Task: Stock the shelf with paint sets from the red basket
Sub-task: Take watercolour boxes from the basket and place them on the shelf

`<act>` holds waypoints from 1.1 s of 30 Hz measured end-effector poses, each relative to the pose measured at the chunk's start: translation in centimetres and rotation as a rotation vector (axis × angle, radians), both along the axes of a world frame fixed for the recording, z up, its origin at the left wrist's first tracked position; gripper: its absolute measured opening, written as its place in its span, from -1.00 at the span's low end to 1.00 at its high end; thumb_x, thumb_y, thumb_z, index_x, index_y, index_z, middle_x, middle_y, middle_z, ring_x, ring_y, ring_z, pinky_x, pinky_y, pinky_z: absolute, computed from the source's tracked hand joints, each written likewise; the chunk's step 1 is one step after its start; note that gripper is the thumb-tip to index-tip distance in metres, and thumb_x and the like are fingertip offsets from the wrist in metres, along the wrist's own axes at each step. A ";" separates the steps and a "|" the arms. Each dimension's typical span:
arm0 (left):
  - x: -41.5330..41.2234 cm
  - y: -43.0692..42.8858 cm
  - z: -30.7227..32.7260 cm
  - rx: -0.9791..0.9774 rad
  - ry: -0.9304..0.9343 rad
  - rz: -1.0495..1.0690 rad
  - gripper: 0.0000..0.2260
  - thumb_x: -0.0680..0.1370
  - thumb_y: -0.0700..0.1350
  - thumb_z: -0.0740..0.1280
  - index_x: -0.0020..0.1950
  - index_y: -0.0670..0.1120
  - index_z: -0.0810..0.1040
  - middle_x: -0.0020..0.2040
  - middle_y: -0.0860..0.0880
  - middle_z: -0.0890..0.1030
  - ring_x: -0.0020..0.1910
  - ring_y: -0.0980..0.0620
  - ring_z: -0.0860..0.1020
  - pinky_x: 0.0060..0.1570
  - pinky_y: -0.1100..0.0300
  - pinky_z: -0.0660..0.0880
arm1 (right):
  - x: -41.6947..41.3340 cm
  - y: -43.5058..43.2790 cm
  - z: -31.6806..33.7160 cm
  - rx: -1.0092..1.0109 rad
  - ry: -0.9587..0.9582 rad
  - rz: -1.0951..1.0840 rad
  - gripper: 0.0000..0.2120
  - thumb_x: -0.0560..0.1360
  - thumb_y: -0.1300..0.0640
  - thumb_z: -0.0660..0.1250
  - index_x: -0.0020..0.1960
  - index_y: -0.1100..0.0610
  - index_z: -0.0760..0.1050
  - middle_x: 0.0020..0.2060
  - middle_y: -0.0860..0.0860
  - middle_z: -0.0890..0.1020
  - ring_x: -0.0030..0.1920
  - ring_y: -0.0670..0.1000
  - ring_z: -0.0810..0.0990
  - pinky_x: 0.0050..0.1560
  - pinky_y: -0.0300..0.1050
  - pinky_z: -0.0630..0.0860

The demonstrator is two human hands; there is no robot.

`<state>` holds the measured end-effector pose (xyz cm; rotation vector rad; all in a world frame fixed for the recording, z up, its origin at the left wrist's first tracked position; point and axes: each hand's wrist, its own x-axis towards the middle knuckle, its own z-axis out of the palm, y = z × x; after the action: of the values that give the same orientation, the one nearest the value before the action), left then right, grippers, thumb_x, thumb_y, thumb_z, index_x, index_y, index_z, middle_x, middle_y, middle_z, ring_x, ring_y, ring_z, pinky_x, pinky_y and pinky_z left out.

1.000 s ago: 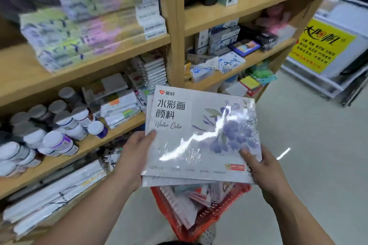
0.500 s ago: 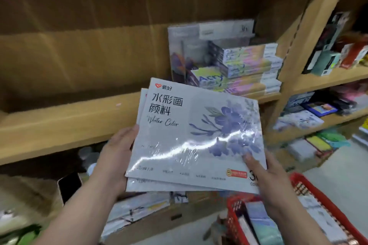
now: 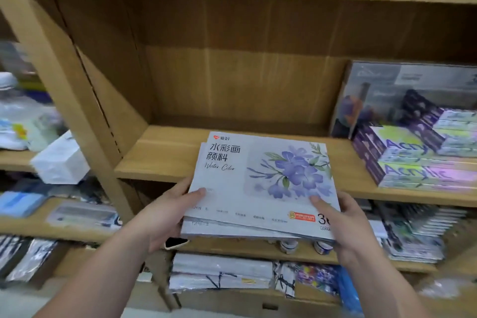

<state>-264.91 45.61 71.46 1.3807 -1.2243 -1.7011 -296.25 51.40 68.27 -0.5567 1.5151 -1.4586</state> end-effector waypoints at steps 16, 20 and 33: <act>-2.5 0.7 -3.0 -0.302 -0.039 0.300 -0.41 0.45 -0.44 0.48 0.32 0.11 0.58 0.07 0.02 0.74 -0.25 0.12 0.63 -0.35 0.36 0.49 | -4.6 -5.0 3.8 0.021 0.883 0.752 0.39 -0.16 -0.62 0.50 0.59 -0.38 0.05 0.65 -0.19 -0.01 0.64 -0.04 0.05 0.58 0.10 0.19; -2.2 -0.8 -3.3 -0.331 -0.036 0.355 -0.55 0.46 -0.29 0.55 0.25 0.12 0.65 0.04 -0.14 0.70 -0.31 0.00 0.43 -0.34 0.16 0.39 | -5.0 -5.7 4.0 0.117 0.833 0.711 0.48 -0.05 -0.41 0.67 0.65 -0.30 -0.15 0.66 -0.17 0.07 0.62 -0.03 0.19 0.47 0.00 0.33; 2.0 -9.1 -0.8 -0.372 0.006 0.363 -0.42 0.55 -0.37 0.41 0.52 0.00 0.45 0.14 0.09 0.64 -0.34 0.14 0.48 -0.34 0.36 0.47 | -4.3 -14.0 7.1 -0.094 0.095 -0.105 -0.18 0.47 0.42 0.47 0.61 0.06 0.22 0.20 0.20 0.63 0.04 0.26 0.71 0.08 0.34 0.64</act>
<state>-262.91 36.48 70.70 1.2733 -1.1351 -1.1615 -300.54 37.45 75.34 -0.6187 1.5755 -1.6106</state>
